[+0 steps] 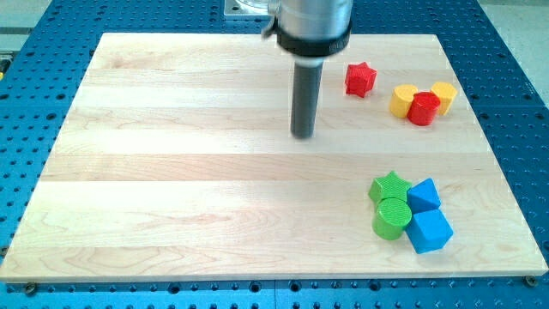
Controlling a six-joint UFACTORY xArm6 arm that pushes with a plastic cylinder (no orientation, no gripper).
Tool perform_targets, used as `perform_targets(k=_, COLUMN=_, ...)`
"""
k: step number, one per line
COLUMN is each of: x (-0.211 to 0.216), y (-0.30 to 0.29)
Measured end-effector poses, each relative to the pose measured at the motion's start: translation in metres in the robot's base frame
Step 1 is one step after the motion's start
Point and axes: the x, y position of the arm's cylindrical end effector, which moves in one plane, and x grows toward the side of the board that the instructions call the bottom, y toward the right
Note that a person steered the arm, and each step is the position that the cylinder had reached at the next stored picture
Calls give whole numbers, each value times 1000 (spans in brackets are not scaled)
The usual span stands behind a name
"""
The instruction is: Slide the red star into the yellow heart
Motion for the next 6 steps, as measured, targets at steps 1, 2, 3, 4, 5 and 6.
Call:
perform_targets(k=1, x=-65, y=28)
perform_targets(k=2, x=-92, y=38)
perform_targets(k=3, x=-68, y=100)
perform_targets(k=4, x=-73, y=134)
perform_targets(k=5, x=-86, y=185)
perform_targets(k=6, x=-48, y=246)
